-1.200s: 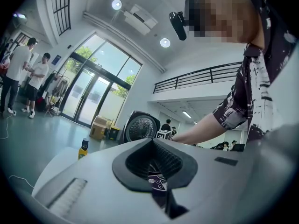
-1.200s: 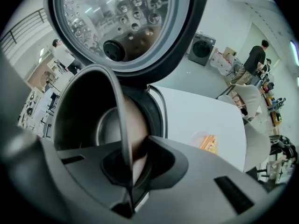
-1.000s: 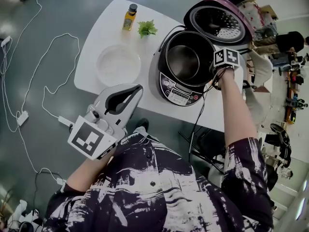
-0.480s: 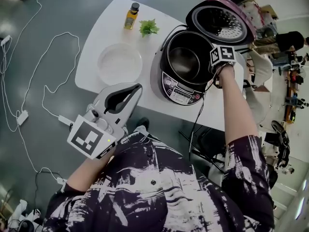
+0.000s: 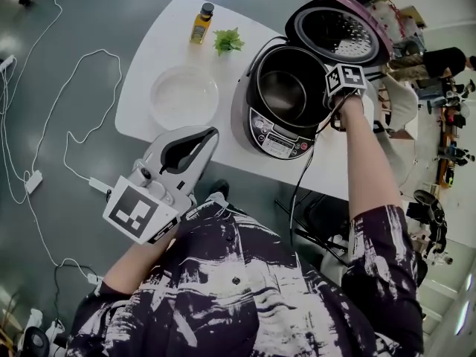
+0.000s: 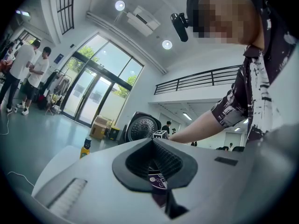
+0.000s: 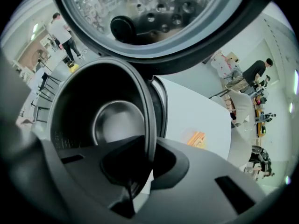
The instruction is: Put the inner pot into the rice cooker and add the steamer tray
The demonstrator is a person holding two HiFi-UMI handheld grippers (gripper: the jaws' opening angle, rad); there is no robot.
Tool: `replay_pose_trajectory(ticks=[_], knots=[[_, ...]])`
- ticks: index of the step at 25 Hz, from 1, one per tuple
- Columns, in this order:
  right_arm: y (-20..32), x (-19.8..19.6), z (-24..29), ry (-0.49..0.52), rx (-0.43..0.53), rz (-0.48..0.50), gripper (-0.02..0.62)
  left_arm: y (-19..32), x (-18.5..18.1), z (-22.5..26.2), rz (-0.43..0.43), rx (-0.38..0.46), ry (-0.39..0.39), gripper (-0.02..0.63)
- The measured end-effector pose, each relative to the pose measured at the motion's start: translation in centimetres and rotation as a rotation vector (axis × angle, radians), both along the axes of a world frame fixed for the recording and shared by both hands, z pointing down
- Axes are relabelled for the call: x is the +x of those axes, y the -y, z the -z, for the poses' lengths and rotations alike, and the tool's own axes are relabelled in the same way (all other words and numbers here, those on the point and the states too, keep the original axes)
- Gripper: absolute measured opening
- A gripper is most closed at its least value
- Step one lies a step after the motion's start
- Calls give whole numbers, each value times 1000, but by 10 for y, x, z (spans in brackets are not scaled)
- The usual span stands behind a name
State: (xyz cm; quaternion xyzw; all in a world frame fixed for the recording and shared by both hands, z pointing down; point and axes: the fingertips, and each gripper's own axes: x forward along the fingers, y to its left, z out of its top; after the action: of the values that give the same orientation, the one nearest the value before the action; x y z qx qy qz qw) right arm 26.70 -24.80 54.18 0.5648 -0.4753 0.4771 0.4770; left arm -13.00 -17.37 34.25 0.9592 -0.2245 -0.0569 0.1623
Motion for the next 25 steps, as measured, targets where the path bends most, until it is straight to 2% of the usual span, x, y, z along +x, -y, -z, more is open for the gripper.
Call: replay_pose_trajectory(ticks=[10, 14, 20, 25], knots=[[-5, 0, 8, 178, 153, -229, 25, -3, 0, 3, -14, 1, -7, 5], [-6, 0, 11, 239, 188, -301, 37, -4, 1, 3, -18, 1, -4, 5], [-11, -1, 7, 296, 201, -346, 48, -6, 3, 3, -28, 2, -6, 5], [-19, 2, -5, 261, 200, -350, 25, -6, 3, 3, -33, -1, -4, 5]])
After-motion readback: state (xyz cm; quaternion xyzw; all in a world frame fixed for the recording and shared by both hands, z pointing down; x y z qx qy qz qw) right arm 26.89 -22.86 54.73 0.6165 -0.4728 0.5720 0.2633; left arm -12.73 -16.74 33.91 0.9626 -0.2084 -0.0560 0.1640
